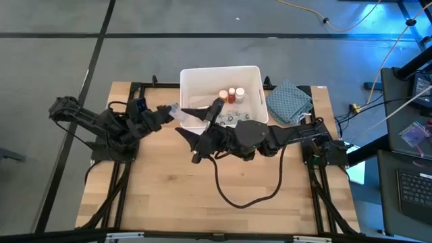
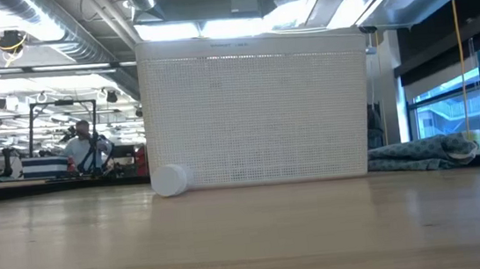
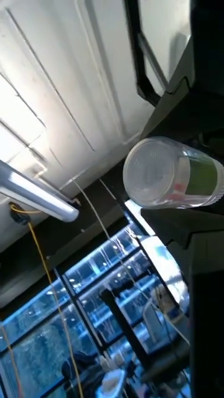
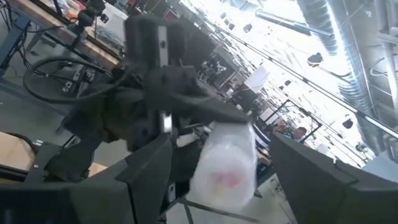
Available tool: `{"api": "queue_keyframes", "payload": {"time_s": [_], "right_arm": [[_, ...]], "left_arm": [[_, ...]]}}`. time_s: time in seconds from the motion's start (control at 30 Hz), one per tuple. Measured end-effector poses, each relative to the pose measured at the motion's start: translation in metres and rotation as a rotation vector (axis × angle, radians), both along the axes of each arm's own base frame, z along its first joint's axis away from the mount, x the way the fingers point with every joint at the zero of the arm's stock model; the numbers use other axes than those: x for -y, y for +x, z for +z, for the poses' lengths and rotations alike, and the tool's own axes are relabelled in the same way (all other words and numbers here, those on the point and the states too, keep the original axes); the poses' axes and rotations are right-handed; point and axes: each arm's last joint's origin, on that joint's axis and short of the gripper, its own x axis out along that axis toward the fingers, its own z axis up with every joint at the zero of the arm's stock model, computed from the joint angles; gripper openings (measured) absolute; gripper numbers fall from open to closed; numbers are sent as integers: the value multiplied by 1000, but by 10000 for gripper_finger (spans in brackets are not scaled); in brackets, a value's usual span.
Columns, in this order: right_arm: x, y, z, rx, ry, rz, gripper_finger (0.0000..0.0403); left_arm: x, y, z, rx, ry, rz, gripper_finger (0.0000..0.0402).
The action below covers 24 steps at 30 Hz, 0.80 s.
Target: Pick & place medical supplies in basket/bin
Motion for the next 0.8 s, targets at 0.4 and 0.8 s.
{"api": "queue_keyframes", "payload": {"time_s": [0.4, 0.8], "right_arm": [[5, 2, -2, 12, 41, -17, 271], [9, 4, -2, 18, 57, -17, 228]], "left_arm": [[0, -1, 2, 21, -10, -17, 156], [0, -1, 2, 29, 14, -40, 157]]}}
